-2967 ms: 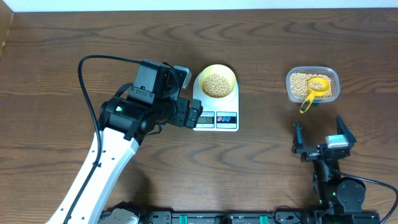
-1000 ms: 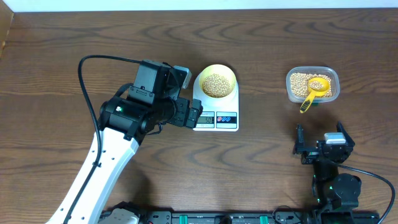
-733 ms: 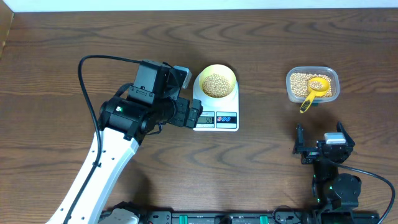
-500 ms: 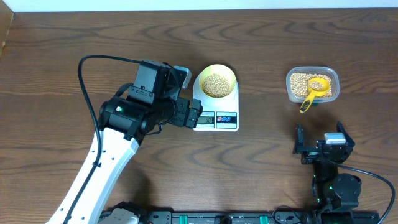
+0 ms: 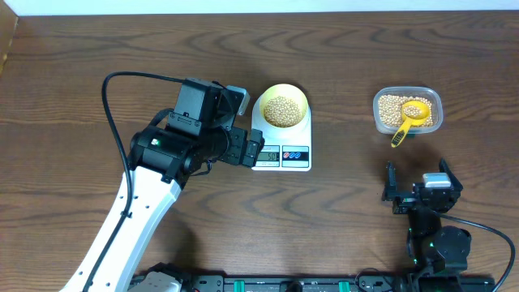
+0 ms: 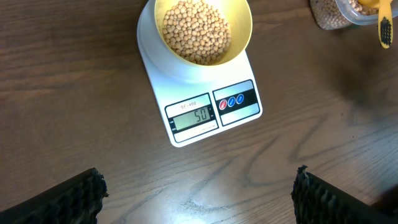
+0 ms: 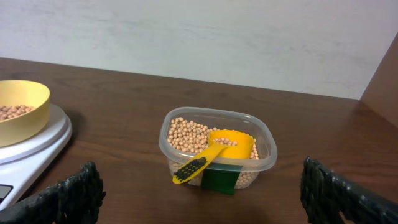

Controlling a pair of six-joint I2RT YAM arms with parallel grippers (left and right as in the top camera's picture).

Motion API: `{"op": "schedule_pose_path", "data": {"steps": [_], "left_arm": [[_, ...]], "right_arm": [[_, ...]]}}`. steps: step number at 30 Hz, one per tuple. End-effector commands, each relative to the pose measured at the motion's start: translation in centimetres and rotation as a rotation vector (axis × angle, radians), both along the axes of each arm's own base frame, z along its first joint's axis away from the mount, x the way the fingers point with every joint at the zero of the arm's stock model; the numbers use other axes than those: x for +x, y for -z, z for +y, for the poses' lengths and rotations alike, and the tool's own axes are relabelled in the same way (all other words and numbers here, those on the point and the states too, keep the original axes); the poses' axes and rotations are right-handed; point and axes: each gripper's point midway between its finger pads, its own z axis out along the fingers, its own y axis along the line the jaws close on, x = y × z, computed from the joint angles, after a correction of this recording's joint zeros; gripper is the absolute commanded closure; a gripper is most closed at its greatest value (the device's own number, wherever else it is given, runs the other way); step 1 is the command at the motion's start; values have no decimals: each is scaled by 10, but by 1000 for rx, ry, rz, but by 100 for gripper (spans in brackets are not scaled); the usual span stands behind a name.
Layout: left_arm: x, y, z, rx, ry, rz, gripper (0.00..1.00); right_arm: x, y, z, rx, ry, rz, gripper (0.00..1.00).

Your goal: Scoop item into bowl and weigh 50g on scale

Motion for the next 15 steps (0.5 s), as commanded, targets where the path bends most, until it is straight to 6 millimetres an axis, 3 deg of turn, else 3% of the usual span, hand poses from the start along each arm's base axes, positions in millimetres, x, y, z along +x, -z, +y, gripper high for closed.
{"op": "schedule_pose_path", "data": {"steps": [1, 15], "left_arm": [[4, -13, 1, -13, -17, -30, 2], [2, -11, 2, -9, -17, -19, 2]], "right_arm": [[0, 0, -1, 10, 7, 0, 1], [0, 0, -1, 10, 7, 0, 1]]}}
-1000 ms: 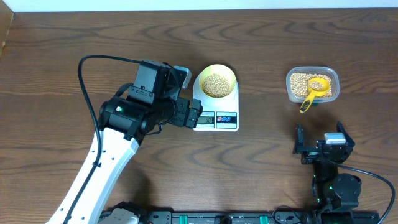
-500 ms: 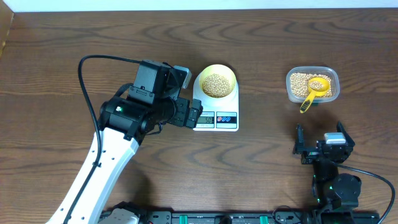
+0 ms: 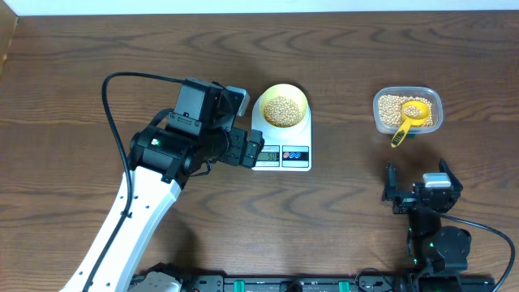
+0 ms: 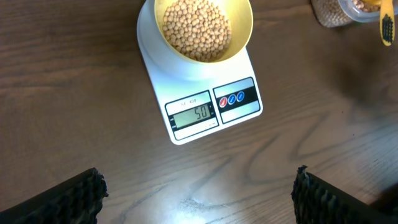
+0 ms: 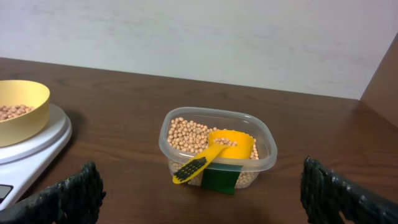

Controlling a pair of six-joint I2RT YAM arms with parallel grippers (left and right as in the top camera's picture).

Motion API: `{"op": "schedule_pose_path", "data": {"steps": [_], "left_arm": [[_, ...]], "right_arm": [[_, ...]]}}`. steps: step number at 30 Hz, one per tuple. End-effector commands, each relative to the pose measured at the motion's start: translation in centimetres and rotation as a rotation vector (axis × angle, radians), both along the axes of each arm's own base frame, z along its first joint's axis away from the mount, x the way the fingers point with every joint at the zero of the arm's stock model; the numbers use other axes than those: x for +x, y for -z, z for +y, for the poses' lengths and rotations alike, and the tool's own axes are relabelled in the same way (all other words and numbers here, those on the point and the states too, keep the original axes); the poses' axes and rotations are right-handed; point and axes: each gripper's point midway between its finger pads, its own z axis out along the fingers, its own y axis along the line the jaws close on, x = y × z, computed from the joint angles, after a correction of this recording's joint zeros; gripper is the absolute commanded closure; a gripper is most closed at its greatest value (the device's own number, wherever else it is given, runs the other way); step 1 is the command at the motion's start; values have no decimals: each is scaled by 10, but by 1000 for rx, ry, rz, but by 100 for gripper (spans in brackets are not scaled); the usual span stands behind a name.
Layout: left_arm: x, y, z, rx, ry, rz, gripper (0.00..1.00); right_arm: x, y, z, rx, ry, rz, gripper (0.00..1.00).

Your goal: Scoop item into bowl and weigh 50g on scale

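Note:
A yellow bowl of soybeans sits on the white scale; the scale display reads 50. The yellow scoop rests in the clear container of soybeans at the right. My left gripper hovers open just left of the scale, nothing between its fingers. Near the front edge my right gripper stands open and empty, facing the container from the near side.
The wooden table carries only the scale and the container. A black cable loops from the left arm over the table's left half.
The left wrist view has shifted very slightly, with the scale a touch higher in frame. Nothing else has changed.

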Motion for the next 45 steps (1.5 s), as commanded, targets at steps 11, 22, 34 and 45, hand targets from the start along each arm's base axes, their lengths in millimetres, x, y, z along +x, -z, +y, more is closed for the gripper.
{"op": "schedule_pose_path", "data": {"steps": [11, 22, 34, 45], "left_arm": [[23, -28, 5, -1, -54, -142, 2], [33, -47, 55, 152, -119, -368, 2], [5, -73, 115, 149, -276, -554, 2], [-28, -42, 146, 97, -397, -812, 2]], "right_arm": [[0, 0, -1, 10, 7, -1, 1], [0, 0, -1, 10, 7, -1, 1], [0, 0, -1, 10, 7, -1, 1], [0, 0, -1, 10, 7, -1, 1]]}}
